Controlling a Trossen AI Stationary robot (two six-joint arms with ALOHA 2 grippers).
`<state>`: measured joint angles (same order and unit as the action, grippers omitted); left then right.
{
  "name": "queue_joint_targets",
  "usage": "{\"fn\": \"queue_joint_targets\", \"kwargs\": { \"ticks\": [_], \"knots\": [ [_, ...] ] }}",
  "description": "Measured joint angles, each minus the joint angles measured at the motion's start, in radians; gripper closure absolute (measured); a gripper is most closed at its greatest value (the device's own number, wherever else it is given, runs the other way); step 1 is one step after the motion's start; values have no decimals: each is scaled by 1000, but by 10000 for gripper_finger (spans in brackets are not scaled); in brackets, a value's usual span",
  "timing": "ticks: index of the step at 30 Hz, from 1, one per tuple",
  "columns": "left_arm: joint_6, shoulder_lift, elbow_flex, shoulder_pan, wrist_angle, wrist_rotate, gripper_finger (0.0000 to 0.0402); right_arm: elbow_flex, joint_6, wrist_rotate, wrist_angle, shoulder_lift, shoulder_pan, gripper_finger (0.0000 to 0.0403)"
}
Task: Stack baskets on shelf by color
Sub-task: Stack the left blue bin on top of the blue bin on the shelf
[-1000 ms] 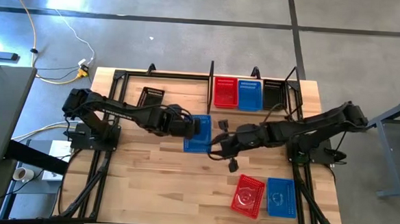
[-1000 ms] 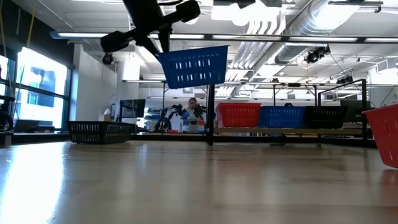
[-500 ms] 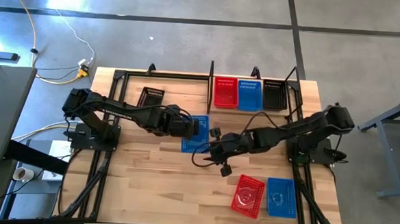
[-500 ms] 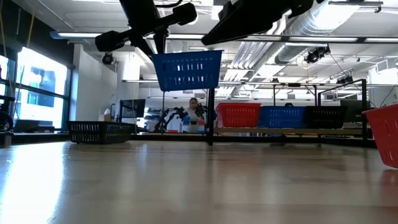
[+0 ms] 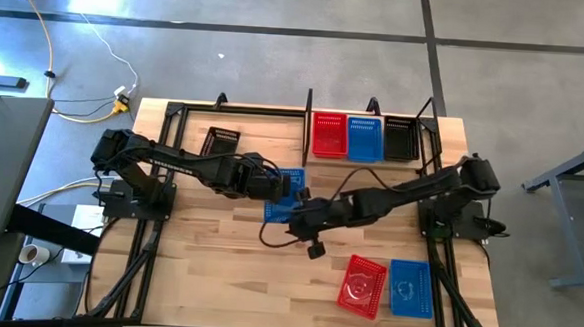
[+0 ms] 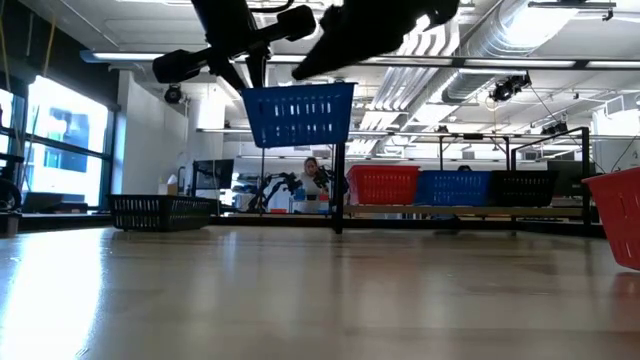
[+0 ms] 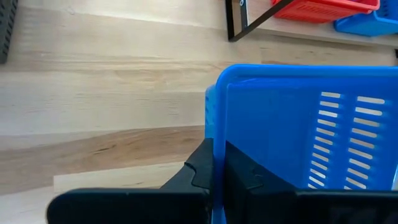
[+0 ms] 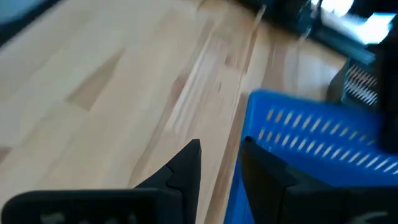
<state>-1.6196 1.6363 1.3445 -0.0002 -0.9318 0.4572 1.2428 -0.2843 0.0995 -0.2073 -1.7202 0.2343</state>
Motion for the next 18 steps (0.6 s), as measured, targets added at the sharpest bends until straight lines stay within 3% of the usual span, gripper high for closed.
{"fn": "queue_joint_targets", "kwargs": {
  "ticks": [6, 18],
  "knots": [
    [11, 0, -1, 0, -13, 5, 401, 23, 14, 71, -63, -34, 0, 304],
    [52, 0, -1, 2, -12, -4, 401, 56, 35, 95, -64, -34, -20, 304]
  ]
}}
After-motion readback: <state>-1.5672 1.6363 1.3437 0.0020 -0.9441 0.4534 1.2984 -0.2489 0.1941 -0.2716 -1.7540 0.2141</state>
